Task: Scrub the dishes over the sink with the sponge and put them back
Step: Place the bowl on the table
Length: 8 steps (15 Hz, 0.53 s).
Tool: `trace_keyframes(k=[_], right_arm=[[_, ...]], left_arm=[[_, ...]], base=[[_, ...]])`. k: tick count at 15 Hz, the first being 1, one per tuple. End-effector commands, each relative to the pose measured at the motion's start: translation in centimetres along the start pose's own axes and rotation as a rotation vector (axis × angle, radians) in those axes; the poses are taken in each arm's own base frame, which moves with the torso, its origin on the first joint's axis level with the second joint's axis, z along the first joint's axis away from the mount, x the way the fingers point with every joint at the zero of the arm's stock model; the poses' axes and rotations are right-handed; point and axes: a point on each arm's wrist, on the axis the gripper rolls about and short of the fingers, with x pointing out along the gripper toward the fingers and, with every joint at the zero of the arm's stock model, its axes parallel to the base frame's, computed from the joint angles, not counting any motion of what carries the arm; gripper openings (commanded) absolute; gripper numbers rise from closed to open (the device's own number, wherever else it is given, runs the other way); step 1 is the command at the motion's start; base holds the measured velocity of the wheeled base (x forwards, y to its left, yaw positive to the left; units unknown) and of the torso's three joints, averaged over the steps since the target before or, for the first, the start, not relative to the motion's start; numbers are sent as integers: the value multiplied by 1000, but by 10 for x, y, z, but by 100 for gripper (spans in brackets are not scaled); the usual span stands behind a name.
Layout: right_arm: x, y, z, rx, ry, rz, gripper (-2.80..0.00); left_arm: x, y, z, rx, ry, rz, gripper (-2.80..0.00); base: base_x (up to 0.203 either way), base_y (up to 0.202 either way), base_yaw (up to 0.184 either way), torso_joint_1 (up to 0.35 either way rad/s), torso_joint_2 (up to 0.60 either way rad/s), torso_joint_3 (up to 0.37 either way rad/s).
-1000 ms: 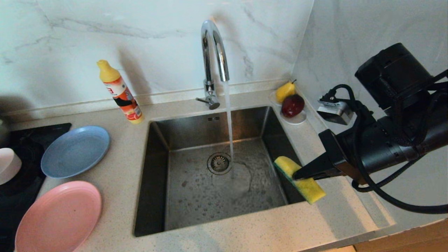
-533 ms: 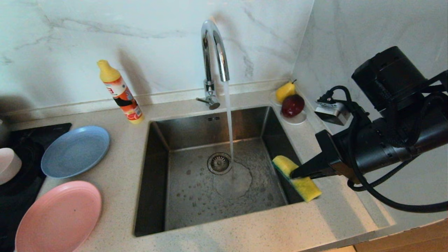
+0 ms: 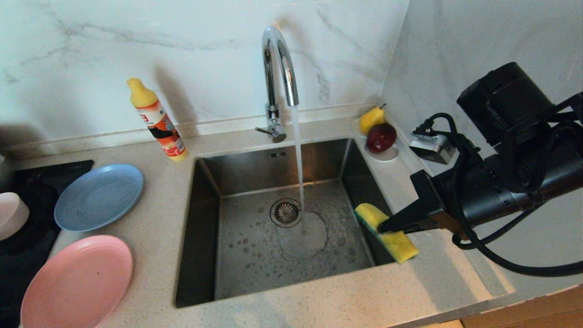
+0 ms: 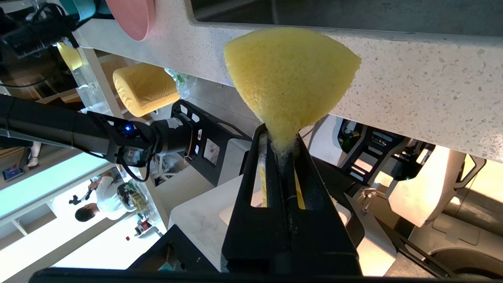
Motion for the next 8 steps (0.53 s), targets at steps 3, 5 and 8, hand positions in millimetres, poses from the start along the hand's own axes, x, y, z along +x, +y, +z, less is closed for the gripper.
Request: trace_keyframes(k=[3, 5, 8], right_arm=[[-2, 0, -1, 2, 2, 2, -280], [-1, -1, -2, 5, 4, 0, -280], [-1, -1, -3, 6, 8, -1, -280]], left_arm=[[1, -14, -4, 2, 11, -11, -280], [-3, -18, -4, 7, 6, -15, -280], [-12, -22, -3, 9, 1, -17, -280]], base=[[0, 0, 0, 0, 0, 0], [0, 0, 0, 0, 0, 0], [0, 0, 0, 0, 0, 0]])
